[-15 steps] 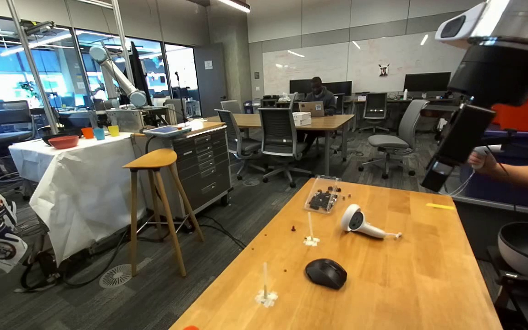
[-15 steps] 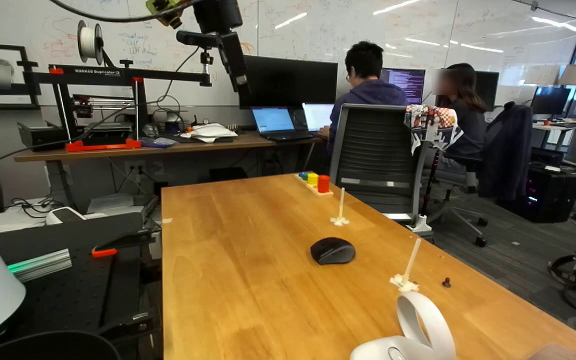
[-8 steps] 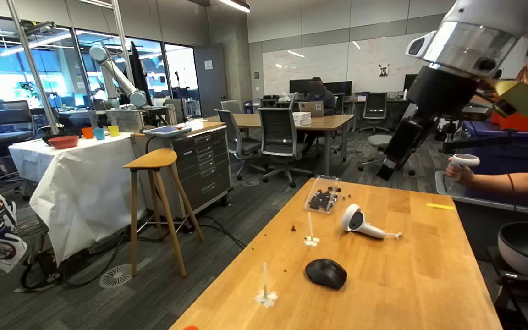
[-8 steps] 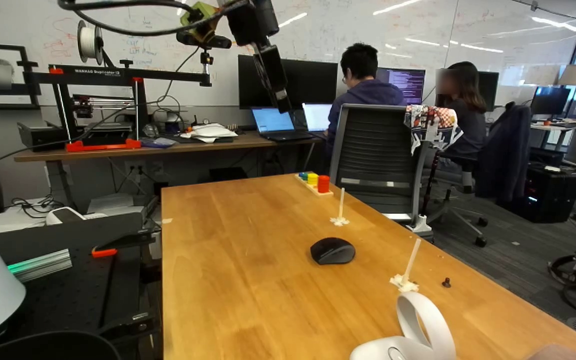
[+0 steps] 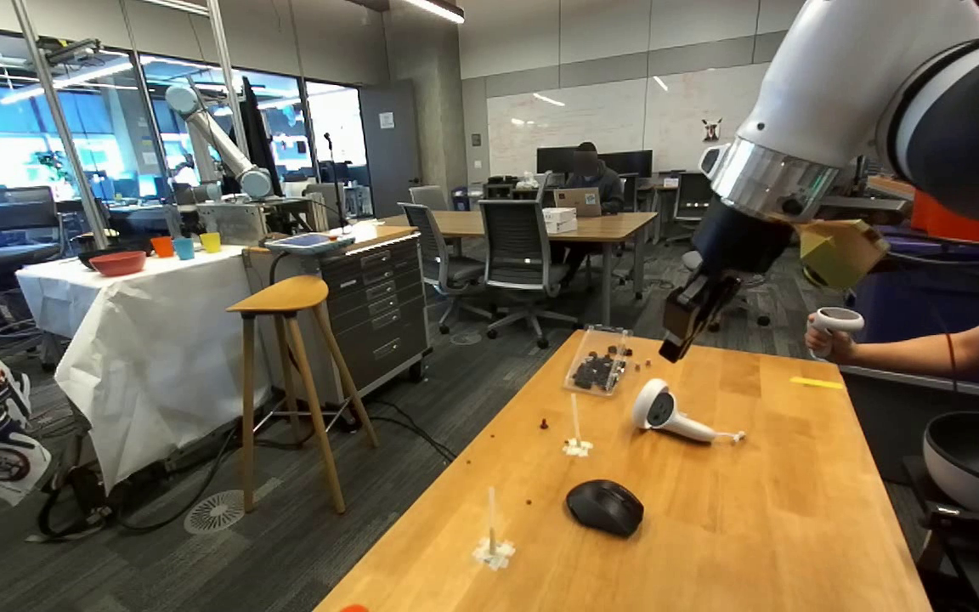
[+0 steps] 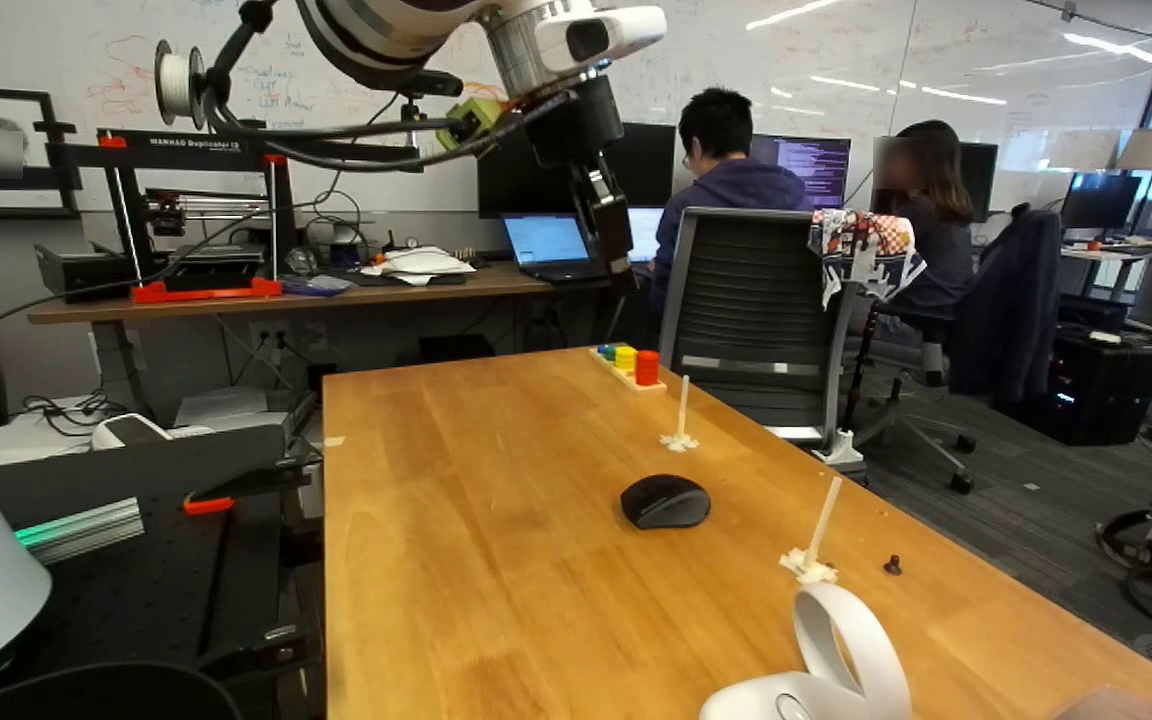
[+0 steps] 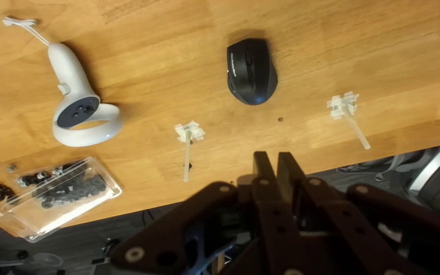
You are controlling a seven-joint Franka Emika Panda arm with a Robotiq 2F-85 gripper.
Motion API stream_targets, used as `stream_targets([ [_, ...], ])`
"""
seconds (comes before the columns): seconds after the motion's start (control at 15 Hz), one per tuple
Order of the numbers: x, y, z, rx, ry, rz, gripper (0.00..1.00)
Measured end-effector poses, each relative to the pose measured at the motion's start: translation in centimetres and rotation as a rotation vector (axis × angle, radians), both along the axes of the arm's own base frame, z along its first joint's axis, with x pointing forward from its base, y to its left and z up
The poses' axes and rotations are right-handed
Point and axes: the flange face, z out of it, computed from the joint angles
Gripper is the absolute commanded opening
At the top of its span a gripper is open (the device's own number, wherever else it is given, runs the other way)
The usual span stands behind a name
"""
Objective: Move the computer mouse.
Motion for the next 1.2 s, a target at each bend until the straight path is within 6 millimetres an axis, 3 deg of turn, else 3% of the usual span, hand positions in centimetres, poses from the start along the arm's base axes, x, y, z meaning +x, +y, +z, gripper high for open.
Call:
stream_targets([
  [0.73,4.0,-0.1,-7.9,-0.037,0.056,-0.068,0.01],
  [1.2,4.9,0.4,-12.7,-0.027,0.112,-0.096,0.02],
])
